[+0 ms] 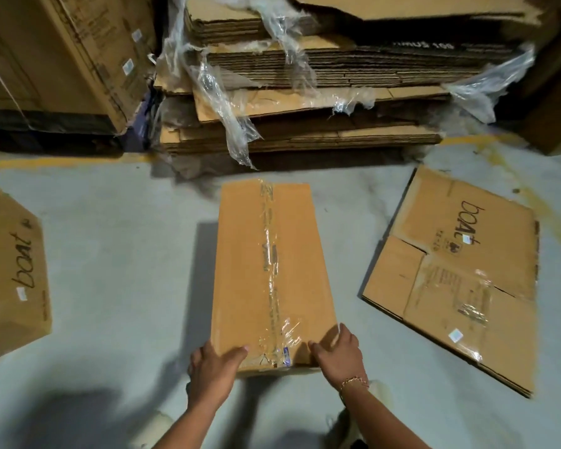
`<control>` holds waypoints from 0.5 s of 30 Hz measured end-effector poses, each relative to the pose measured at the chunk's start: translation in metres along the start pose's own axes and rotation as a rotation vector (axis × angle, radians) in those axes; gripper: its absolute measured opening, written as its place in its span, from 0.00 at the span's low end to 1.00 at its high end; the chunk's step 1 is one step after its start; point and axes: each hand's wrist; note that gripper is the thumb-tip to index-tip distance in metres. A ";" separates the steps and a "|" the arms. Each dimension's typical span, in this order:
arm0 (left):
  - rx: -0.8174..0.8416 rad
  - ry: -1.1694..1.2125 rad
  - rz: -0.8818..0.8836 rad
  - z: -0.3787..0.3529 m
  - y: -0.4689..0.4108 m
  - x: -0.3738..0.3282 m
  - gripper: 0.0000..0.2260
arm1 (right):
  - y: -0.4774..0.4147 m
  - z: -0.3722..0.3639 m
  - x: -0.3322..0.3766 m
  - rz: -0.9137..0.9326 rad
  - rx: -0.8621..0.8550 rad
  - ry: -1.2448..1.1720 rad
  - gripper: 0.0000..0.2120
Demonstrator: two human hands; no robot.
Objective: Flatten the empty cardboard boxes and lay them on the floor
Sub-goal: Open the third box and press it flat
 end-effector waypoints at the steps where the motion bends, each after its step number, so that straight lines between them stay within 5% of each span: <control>1: -0.047 -0.101 -0.039 -0.007 0.006 -0.003 0.46 | 0.003 -0.004 0.007 0.061 -0.018 0.126 0.45; 7: -0.127 -0.542 -0.277 -0.029 0.005 -0.014 0.49 | 0.008 -0.034 0.047 0.254 -0.013 0.547 0.46; 15: -0.093 -0.589 -0.365 -0.020 -0.005 -0.033 0.39 | -0.003 -0.036 0.063 0.220 0.049 0.643 0.45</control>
Point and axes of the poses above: each hand's wrist, its own y-axis away from the middle knuckle, its own z-axis out of the back of the hand, x = y × z, and after that the axes turned 2 degrees about -x, right-handed
